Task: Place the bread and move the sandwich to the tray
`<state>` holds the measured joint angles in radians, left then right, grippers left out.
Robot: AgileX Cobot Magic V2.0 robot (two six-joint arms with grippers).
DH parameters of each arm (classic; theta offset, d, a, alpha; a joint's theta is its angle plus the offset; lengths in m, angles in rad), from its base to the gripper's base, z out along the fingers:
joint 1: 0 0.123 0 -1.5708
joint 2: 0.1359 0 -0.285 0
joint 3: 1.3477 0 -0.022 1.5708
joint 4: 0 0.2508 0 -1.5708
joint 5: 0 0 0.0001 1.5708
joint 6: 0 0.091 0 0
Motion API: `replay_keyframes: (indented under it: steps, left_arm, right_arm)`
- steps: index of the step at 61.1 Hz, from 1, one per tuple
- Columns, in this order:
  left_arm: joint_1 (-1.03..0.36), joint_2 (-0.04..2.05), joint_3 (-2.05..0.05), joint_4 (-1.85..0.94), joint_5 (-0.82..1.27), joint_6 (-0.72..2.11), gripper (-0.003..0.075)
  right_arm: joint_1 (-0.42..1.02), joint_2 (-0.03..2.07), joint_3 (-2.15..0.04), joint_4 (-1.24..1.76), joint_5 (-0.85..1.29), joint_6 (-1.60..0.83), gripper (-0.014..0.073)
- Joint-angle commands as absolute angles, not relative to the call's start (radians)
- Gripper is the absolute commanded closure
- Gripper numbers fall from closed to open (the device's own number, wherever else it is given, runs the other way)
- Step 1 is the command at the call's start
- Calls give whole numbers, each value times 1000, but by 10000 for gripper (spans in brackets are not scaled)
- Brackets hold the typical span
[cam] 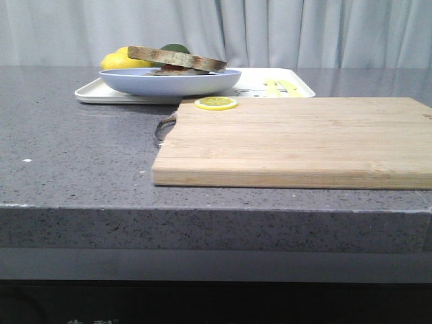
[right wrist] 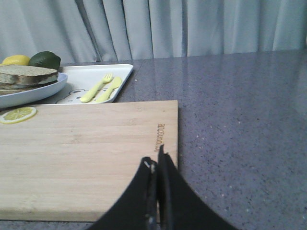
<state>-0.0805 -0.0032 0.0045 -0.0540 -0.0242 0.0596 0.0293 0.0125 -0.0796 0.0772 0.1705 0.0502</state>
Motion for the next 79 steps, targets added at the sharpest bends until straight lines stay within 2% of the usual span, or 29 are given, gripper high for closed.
replay_keyframes:
  steps: [1, 7, 79]
  left_arm:
    - [-80, -26, 5, -63, -104, 56, 741]
    - [-80, -26, 5, -63, -104, 56, 741]
    - [-80, -26, 5, -63, -104, 56, 741]
  right_arm:
    - [18, -19, -35, 70, 12, 45, 709]
    - [18, -28, 29, 71, -66, 45, 709]
    - [12, -28, 24, 71, -44, 45, 709]
